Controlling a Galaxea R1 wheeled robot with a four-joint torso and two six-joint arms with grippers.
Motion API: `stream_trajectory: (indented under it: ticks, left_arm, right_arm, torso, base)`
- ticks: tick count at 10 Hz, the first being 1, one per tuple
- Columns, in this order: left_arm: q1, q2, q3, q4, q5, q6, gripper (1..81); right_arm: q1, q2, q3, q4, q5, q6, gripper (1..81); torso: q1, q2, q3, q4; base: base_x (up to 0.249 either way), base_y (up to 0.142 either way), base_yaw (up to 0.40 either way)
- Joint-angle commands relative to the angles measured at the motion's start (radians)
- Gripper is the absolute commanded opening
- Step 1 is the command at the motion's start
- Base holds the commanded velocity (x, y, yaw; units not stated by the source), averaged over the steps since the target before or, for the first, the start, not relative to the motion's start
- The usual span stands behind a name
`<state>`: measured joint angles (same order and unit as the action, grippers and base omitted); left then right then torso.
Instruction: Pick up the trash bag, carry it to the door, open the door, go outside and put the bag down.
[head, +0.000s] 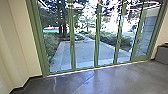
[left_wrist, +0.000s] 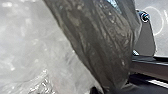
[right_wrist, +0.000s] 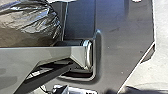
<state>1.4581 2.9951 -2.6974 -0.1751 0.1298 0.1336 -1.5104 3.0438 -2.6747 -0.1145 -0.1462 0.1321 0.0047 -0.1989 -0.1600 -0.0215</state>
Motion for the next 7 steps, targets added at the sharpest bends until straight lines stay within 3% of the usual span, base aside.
stream_trajectory:
  ticks: [1, 7]
  left_arm:
    - [-0.058, -0.002, 0.001, 0.005, 0.06, 0.004, 1.0]
    - [-0.057, 0.001, -0.001, 0.006, 0.062, 0.004, 1.0]
  right_arm:
    - [0.055, 0.008, 0.004, -0.005, -0.055, 0.0, 81.1]
    - [0.049, 0.011, 0.004, -0.005, -0.053, -0.002, 81.1]
  torso:
    - [0.0, 0.0, 0.0, 0.0]
    - [0.0, 0.0, 0.0, 0.0]
  base:
    - [0.0, 0.0, -0.303]
    - [0.0, 0.0, -0.309]
